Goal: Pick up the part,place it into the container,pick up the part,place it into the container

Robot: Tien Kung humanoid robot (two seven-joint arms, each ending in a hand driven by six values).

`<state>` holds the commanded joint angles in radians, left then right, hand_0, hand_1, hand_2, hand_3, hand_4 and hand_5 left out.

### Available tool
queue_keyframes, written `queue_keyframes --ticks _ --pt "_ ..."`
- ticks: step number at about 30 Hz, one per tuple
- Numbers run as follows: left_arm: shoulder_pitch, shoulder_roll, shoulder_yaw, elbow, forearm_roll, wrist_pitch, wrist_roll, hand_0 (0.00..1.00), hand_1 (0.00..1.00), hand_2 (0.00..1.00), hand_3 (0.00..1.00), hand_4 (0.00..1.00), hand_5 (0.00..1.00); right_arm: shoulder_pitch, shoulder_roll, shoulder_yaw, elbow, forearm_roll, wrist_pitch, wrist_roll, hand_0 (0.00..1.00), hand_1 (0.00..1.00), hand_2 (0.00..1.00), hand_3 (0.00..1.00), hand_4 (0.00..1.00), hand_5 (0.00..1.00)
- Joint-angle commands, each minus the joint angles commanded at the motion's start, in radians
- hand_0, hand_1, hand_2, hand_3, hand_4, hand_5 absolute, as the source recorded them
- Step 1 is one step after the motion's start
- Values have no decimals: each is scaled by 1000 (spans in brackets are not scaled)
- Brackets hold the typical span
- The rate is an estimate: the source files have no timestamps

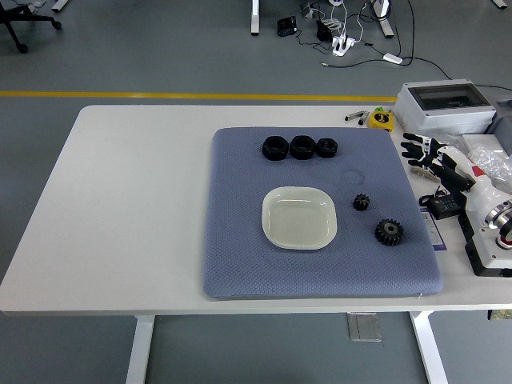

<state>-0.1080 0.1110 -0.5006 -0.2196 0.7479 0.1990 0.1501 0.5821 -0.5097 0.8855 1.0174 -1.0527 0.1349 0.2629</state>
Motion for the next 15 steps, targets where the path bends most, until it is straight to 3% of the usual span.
queue_keyframes --ticks 2,3,8,9,14,15 --pt "-1 1 1 0 -1 0 0 725 730 766 679 709 679 12 -4 -11 0 -45 17 6 902 866 888 917 998 626" --pt "-1 1 2 0 -1 0 0 725 730 766 679 709 679 16 -4 -15 -1 -78 22 8 896 863 879 908 998 555" --pt "-1 2 4 0 -5 1 -1 725 730 766 679 709 679 40 -5 -52 -7 -299 38 32 896 863 879 908 998 555" --pt "0 2 3 0 -5 1 -1 725 729 765 679 708 678 45 -4 -63 -9 -338 39 36 838 823 849 860 998 505" --pt "1 3 1 -1 -1 0 1 725 729 765 679 708 678 56 1 -93 -21 -546 46 37 838 823 849 860 998 505" --pt "1 3 1 -1 0 0 1 726 730 765 680 709 677 56 2 -96 -23 -585 45 35 795 797 824 816 998 480"
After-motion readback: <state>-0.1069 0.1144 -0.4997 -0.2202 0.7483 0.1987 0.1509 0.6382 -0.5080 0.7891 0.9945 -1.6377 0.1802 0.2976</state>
